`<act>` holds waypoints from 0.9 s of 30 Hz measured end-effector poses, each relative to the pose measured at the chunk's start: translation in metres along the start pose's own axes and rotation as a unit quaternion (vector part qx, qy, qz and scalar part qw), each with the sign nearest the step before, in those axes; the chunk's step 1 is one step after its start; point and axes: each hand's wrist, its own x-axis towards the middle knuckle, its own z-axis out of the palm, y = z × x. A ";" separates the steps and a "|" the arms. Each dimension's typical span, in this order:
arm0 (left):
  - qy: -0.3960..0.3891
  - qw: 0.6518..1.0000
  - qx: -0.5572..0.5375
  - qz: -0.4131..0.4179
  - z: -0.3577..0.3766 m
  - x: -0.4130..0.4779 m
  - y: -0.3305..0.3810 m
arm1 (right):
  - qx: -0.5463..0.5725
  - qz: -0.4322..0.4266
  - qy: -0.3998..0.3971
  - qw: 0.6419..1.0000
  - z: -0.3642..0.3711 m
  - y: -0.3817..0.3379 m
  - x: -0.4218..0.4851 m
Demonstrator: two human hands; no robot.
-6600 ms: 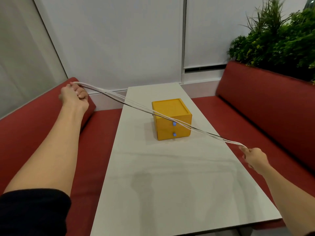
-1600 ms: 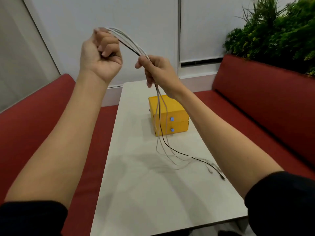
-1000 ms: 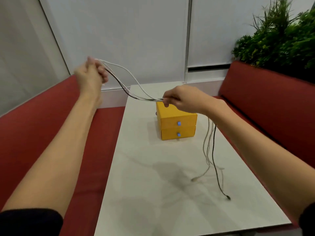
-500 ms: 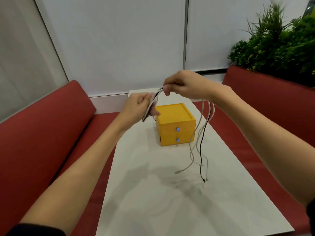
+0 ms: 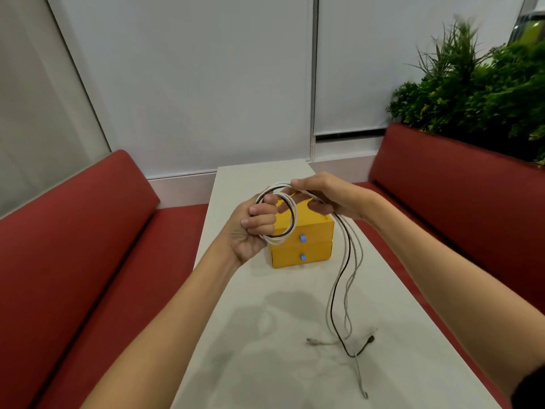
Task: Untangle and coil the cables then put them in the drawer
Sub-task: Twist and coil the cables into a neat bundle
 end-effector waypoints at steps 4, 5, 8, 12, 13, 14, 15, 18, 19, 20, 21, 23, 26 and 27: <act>0.046 0.999 -0.010 0.020 -0.005 0.008 0.000 | 0.103 0.030 -0.055 0.993 0.004 0.012 0.003; 0.084 0.995 0.037 0.034 -0.004 0.010 -0.002 | 0.113 0.039 -0.050 0.992 0.006 0.015 0.004; 0.173 0.949 0.250 0.082 -0.004 0.015 -0.010 | 0.091 0.085 -0.002 0.992 0.011 0.019 0.006; 0.185 0.896 0.391 0.098 -0.008 0.011 -0.010 | 0.030 0.111 0.033 0.993 0.012 0.020 0.006; 0.183 0.899 0.387 0.098 -0.008 0.011 -0.009 | 0.014 0.108 0.038 0.993 0.012 0.020 0.006; 0.185 0.905 0.370 0.099 -0.008 0.011 -0.009 | -0.002 0.100 0.046 0.994 0.013 0.019 0.006; 0.190 0.915 0.342 0.100 -0.007 0.012 -0.011 | -0.022 0.089 0.056 0.994 0.014 0.019 0.007; 0.199 0.949 0.228 0.092 -0.006 0.015 -0.015 | -0.096 0.044 0.082 0.991 0.015 0.018 0.008; 0.200 0.954 0.205 0.088 -0.005 0.015 -0.015 | -0.115 0.030 0.081 0.990 0.014 0.018 0.007; 0.200 0.956 0.199 0.085 -0.004 0.015 -0.014 | -0.124 0.019 0.073 0.989 0.014 0.017 0.007; 0.199 0.955 0.205 0.083 -0.004 0.015 -0.014 | -0.122 0.014 0.059 0.991 0.012 0.017 0.005; 0.191 0.952 0.227 0.077 -0.004 0.013 -0.013 | -0.088 0.024 0.011 0.996 0.008 0.015 0.002; 0.187 0.944 0.262 0.069 -0.008 0.012 -0.012 | 0.008 0.049 -0.069 0.996 -0.003 0.016 -0.002; 0.188 0.937 0.286 0.069 -0.011 0.011 -0.012 | 0.026 0.053 -0.082 0.995 -0.005 0.018 -0.003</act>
